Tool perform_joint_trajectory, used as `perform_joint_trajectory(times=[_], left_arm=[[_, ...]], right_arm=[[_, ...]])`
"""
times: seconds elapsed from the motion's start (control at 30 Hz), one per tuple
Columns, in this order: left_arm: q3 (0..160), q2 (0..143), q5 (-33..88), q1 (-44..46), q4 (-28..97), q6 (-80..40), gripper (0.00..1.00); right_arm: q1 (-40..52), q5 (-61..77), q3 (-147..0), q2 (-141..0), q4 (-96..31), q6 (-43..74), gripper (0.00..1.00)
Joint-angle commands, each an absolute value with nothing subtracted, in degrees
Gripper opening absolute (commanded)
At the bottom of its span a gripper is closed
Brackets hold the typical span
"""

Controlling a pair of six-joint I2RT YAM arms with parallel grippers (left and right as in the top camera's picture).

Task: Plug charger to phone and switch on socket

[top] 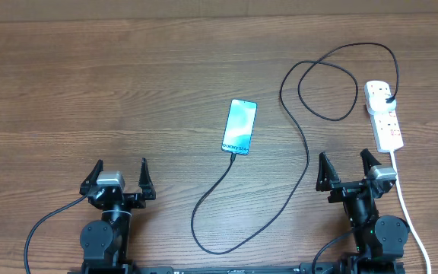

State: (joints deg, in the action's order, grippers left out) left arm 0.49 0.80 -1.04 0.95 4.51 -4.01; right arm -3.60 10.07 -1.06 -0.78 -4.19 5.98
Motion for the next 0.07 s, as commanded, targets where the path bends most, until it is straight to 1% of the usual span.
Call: perform_joint_trajectory(times=[0.0,0.03], left_arm=[[0.3,0.3,-0.5,0.3,4.5,-2.8,1.00],[0.3,0.3,-0.5,0.3,4.5,-2.8,1.00]], right_arm=[[-3.0,9.5,-0.4,-0.2,-4.0,6.0,1.00],[-3.0,9.5,-0.4,-0.2,-4.0,6.0,1.00]])
